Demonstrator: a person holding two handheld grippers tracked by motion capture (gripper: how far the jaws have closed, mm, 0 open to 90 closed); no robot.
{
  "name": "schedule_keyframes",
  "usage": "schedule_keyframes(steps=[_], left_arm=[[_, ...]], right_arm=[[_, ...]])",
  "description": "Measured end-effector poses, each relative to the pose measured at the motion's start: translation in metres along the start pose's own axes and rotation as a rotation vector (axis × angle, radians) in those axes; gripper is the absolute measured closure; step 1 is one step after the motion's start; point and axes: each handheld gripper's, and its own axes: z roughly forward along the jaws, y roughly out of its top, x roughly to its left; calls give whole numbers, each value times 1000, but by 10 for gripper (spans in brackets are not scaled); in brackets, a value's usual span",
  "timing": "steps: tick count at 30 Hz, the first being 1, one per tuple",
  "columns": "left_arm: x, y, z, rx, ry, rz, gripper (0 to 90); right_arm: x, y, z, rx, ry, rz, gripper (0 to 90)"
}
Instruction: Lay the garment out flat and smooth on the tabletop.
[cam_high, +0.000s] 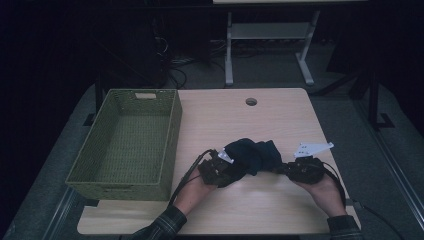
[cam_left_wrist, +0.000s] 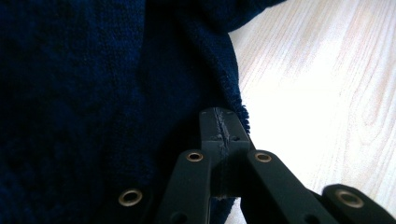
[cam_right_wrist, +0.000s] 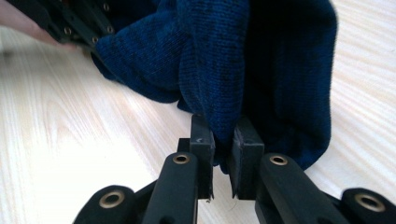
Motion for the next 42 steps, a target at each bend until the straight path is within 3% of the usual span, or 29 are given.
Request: schedule_keyframes(steps=[2,5,7,19,42], left_arm=[[-1,0,1,-13,-4,-19,900],[1,1,0,2,0,1,900],[-1,1,1,-7,-2,-14,900],[1,1,1,-5,-14,-20,900],[1,3,1,9,-7,-7,900]], right_arm=[[-2,6,-3,-6,0,4,815],[-5,16,-6,-17,1,11,818],[-6,19,-7,-19,7,10,818],[-19,69,-10,-47,-34,5,825],[-45,145,26,-42,-62,4,830]])
